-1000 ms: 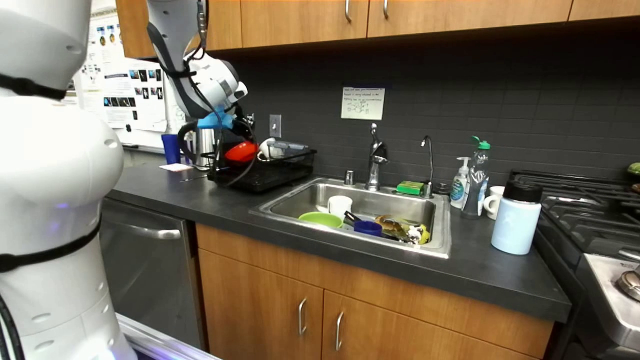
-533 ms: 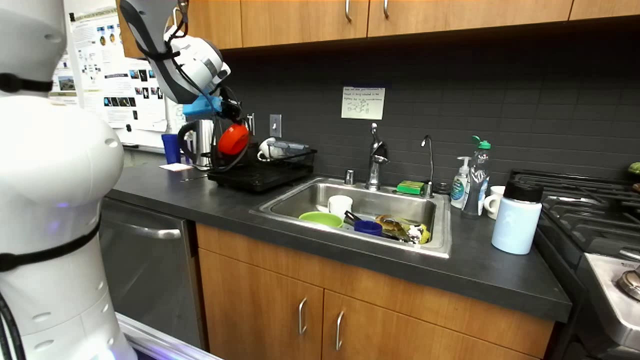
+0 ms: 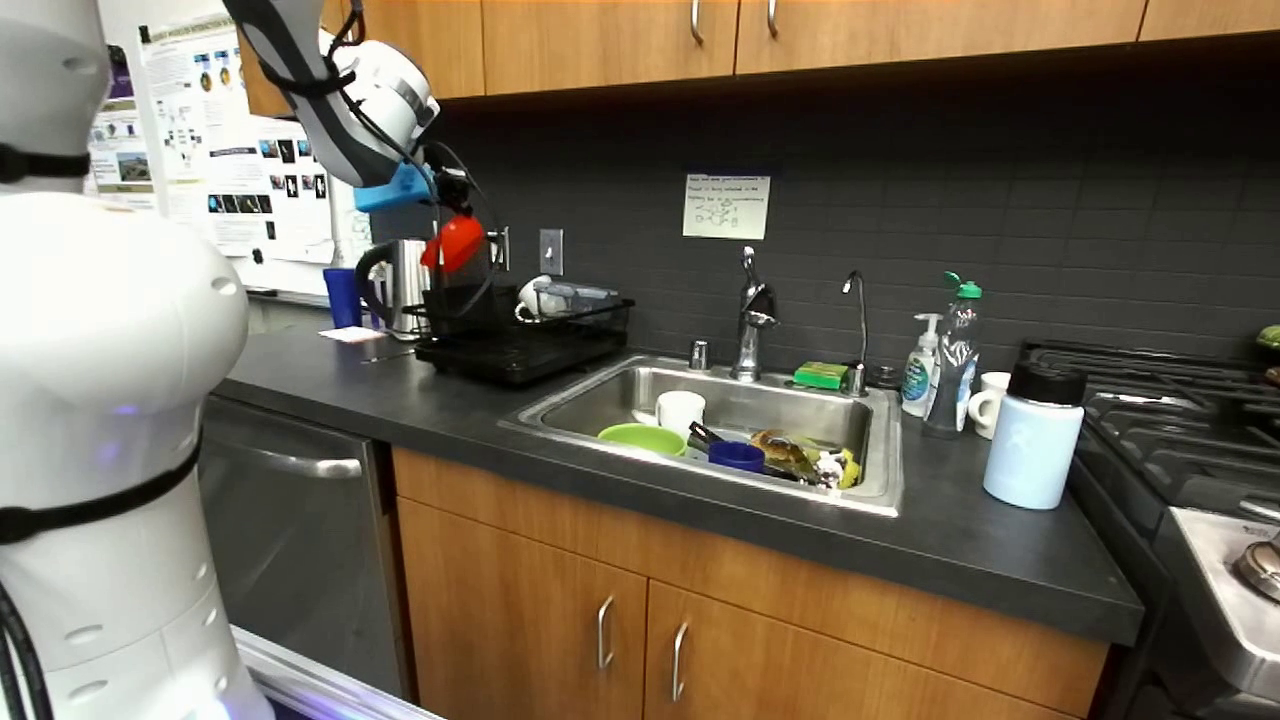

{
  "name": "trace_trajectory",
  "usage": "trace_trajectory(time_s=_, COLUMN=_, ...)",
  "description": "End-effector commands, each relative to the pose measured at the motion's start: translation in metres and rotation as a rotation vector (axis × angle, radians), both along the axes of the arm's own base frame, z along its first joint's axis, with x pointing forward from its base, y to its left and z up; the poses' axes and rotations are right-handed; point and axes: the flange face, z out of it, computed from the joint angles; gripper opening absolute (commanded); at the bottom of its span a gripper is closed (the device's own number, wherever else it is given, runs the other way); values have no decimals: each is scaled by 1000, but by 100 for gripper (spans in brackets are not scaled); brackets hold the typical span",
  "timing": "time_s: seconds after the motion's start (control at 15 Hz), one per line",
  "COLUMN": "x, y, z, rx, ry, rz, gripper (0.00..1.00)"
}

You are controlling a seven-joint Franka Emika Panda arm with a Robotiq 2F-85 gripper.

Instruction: Put the orange bowl in the black drying rack on the right, remove the orange bowl from the drying rack and put it on the counter again

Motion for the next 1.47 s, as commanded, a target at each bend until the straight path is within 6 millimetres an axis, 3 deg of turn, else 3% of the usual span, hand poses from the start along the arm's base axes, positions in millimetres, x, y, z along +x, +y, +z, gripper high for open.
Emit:
trace_trajectory(time_s=0.0, x=-29, y=12, z=28, rx=19, ry=-81, rz=45, gripper=2)
trace_trajectory(time_s=0.27, x=-56, y=33, z=48, rx=86, ry=-110, rz=108, gripper=2)
trace_trajectory(time_s=0.47, x=-80, y=51, z=43, rx=153, ry=-66, rz=166, gripper=2)
trace_trajectory(time_s=0.6, x=-95, y=63, z=27, rx=193, ry=-10, rz=199, gripper=2)
trace_trajectory(time_s=1.0, x=-133, y=91, z=-44, rx=140, ry=173, rz=281, gripper=2)
trace_trajectory(time_s=1.4, x=-151, y=114, z=-79, rx=84, ry=274, rz=343, gripper=2)
